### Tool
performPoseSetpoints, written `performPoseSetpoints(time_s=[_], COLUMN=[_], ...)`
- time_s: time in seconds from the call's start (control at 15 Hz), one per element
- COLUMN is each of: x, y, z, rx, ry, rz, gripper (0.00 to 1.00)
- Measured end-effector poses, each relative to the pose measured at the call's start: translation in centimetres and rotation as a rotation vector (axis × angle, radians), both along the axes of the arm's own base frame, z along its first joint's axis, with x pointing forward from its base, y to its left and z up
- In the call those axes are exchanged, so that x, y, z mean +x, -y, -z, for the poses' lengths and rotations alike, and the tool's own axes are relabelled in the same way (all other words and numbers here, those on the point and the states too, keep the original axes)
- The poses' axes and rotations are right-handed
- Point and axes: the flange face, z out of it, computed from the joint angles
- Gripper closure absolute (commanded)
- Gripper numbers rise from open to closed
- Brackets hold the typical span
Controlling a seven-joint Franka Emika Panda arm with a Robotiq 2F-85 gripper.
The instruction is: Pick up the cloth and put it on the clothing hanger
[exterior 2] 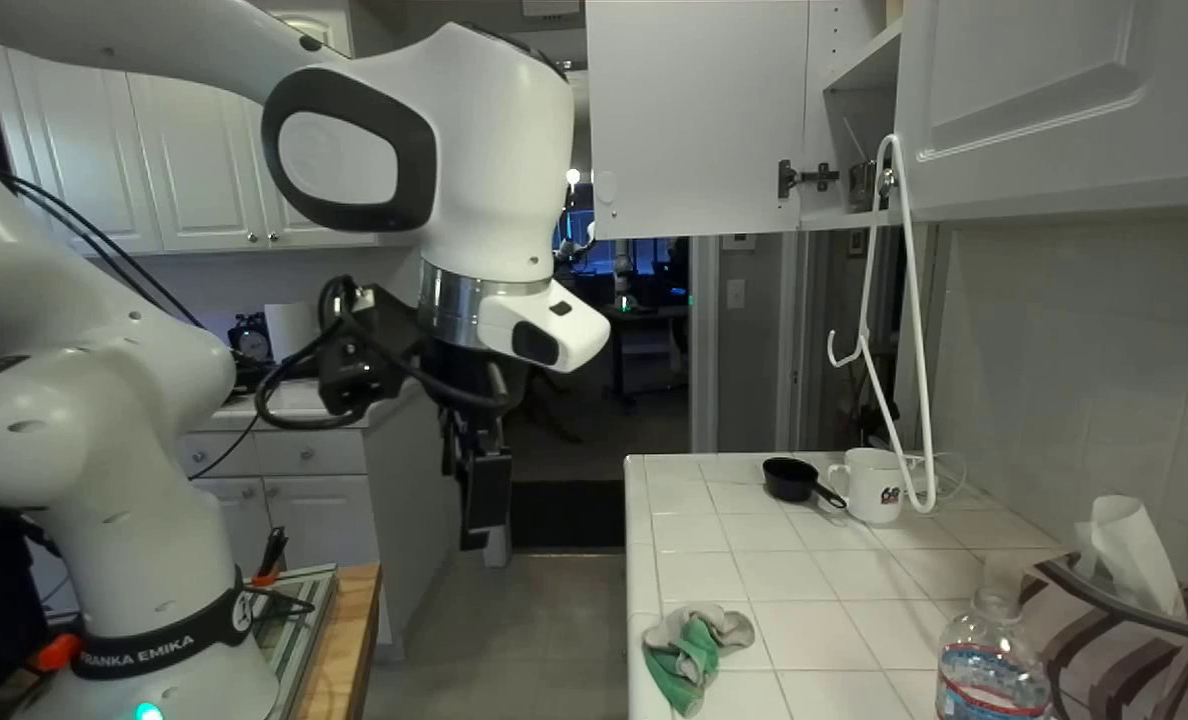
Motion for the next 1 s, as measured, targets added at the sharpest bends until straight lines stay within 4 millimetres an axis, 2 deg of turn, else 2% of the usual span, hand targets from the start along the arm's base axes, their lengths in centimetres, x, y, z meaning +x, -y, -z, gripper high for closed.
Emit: performPoseSetpoints(time_s=[0.6, 0.73, 1.0], x=[0.3, 1.2, 4.7], y=[0.1, 0.3, -0.4], z=[-0.2, -0.6, -1.4], rx=[-0.015, -0.037, -0.130], ry=[0.025, 0.095, 0.290], rz=[0.002, -0.016, -0.125], gripper=[0.00, 0.00, 0.00])
